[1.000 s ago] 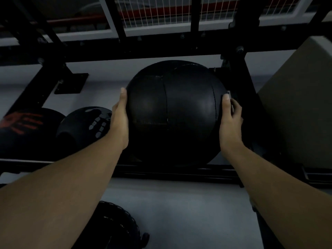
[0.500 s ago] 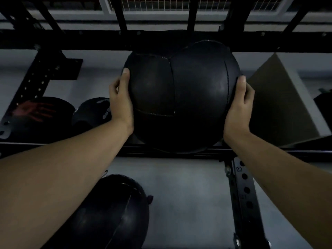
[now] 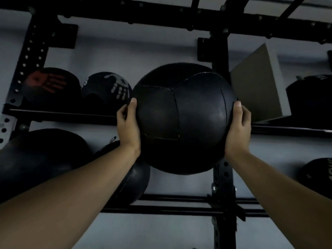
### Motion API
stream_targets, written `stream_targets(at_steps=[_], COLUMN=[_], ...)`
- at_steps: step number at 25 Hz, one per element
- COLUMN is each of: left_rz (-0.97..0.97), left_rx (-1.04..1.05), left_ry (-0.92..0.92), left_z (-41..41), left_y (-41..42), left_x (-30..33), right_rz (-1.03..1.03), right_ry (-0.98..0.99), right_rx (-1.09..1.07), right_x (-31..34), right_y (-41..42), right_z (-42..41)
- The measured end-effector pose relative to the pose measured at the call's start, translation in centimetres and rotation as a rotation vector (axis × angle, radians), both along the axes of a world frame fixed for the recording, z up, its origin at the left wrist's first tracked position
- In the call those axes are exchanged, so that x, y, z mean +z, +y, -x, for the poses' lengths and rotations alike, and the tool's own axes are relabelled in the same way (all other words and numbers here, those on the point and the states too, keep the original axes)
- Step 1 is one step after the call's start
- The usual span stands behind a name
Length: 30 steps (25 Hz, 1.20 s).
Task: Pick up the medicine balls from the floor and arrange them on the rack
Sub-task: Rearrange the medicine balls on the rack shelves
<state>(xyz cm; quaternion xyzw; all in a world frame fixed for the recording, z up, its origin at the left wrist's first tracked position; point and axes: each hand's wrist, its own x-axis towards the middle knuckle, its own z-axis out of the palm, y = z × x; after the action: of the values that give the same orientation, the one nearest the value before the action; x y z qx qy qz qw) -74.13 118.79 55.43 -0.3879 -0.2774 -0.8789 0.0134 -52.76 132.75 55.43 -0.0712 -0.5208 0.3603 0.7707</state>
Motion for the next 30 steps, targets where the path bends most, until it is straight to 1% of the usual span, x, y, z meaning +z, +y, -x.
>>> stream_targets(at_steps=[6, 9, 12, 16, 19, 22, 24, 25, 26, 28, 29, 30], left_rz=[0.109, 0.158, 0.163, 0.167, 0.199, 0.289, 0.329, 0.340, 0.358, 0.407, 0.438, 0.468], left_rx=[0.012, 0.040, 0.081, 0.137, 0.141, 0.128, 0.117, 0.133, 0.175, 0.295, 0.352, 0.398], left_ry=[-0.105, -0.096, -0.060, -0.056, -0.119, -0.158, -0.095, -0.026, 0.081, 0.326, 0.403, 0.431], left_z=[0.4, 1.1, 2.2, 2.8, 3.3, 3.7, 3.9, 4.0, 4.2, 4.5, 4.7, 5.2], left_y=[4.4, 7.4, 9.9, 11.7, 12.5, 13.5, 14.6, 15.2, 15.9, 17.4, 18.4, 19.4], left_x=[-5.0, -7.4, -9.7, -11.7, -12.3, -12.8, -12.8, -12.6, -12.3, -11.3, -10.8, -10.4], right_rz=[0.089, 0.079, 0.030, 0.008, 0.082, 0.189, 0.250, 0.265, 0.265, 0.181, 0.102, 0.027], right_ry=[-0.042, -0.063, -0.100, -0.102, -0.097, -0.115, -0.146, -0.168, -0.188, -0.278, -0.349, -0.423], right_rx=[0.029, -0.004, -0.056, -0.066, -0.004, 0.075, 0.078, 0.069, 0.051, -0.034, -0.098, -0.157], right_x=[-5.8, -7.9, -9.3, -11.8, -12.6, -14.0, -14.8, -14.8, -14.5, -13.6, -13.3, -12.9], right_y=[4.4, 7.9, 10.8, 13.2, 14.0, 15.4, 16.9, 17.8, 18.7, 19.8, 20.1, 20.1], right_z=[1.0, 1.8, 2.3, 3.3, 4.2, 5.1, 5.5, 5.6, 5.8, 6.3, 6.9, 7.5])
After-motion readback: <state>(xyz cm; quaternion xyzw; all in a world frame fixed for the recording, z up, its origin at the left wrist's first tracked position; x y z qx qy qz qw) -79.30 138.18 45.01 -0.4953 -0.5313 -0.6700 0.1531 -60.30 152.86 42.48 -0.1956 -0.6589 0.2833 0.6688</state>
